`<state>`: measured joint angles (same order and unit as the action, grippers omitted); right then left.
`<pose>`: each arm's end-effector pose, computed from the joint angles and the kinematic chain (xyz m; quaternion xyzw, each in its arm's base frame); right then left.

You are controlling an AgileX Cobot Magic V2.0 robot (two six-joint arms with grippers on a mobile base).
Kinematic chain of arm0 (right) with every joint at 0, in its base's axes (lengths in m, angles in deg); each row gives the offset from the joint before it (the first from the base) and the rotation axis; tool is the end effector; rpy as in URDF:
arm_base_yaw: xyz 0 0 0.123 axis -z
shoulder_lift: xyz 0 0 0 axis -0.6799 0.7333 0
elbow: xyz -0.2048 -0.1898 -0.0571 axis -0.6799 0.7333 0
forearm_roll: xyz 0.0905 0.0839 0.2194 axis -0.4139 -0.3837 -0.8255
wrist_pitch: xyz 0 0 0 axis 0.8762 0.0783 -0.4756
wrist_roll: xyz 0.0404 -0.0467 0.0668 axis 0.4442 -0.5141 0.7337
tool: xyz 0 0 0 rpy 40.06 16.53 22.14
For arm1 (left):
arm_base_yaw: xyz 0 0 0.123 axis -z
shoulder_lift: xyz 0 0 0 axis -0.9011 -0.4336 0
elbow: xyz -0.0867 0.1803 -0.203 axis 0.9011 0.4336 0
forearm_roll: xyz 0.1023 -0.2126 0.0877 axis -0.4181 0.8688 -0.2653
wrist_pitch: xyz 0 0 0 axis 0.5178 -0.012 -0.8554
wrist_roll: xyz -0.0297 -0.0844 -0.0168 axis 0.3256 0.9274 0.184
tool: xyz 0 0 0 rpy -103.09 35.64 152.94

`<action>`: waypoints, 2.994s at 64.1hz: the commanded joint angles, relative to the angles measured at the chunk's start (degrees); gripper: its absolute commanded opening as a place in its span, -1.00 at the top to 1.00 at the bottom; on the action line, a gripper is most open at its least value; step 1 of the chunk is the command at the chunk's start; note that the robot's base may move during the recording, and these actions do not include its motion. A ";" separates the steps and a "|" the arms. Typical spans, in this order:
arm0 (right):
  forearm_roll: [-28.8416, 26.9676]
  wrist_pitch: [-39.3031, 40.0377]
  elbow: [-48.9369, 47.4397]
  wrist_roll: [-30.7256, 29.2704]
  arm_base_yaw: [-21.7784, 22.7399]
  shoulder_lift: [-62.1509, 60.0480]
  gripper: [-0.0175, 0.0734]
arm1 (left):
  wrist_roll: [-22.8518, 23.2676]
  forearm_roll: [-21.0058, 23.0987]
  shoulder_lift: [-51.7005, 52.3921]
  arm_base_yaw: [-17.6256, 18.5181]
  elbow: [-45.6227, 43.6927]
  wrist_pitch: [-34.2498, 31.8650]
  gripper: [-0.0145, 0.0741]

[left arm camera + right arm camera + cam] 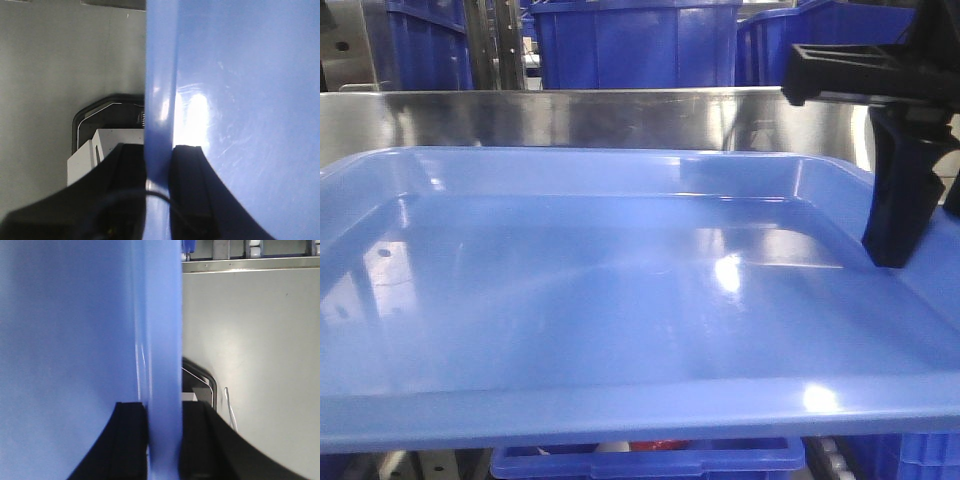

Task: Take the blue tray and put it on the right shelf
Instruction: 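Raise the tray with both grippers above the steel shelf rail, then lower the tray onto the upper roller shelf and open both grippers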

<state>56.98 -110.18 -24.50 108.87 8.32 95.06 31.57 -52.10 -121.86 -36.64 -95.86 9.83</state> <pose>0.2012 0.1392 0.2766 0.0363 0.9862 0.0990 0.1275 0.1810 -0.1111 0.2901 -0.0052 0.9842 -0.1453 0.1015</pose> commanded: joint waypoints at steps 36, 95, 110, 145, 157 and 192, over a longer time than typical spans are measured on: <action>4.24 -4.41 -25.46 -0.46 2.67 -0.26 0.25 | -6.01 5.49 0.00 -0.64 -17.61 -12.42 0.70; 4.21 5.16 -63.34 -10.86 12.75 32.62 0.25 | -10.43 -1.19 -37.85 -4.45 -58.98 -23.75 0.69; 5.18 4.90 -63.34 -10.97 12.95 33.32 0.18 | -10.43 -1.24 -38.63 -5.86 -58.98 -21.65 0.43; 12.75 4.41 -63.34 -11.04 13.32 33.93 -0.47 | -10.43 0.12 -38.63 -10.15 -58.98 -18.02 -0.04; 12.75 4.13 -63.34 -11.04 14.26 33.93 -0.47 | -10.43 0.12 -38.63 -10.15 -58.98 -18.04 -0.04; 15.71 3.51 -63.34 -11.04 14.74 33.93 -0.47 | -10.43 -1.74 -38.63 -11.17 -58.98 -17.67 -0.04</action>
<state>69.65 -111.03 -85.59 98.22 22.80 132.37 20.99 -53.90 -163.83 -47.52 -152.61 -4.25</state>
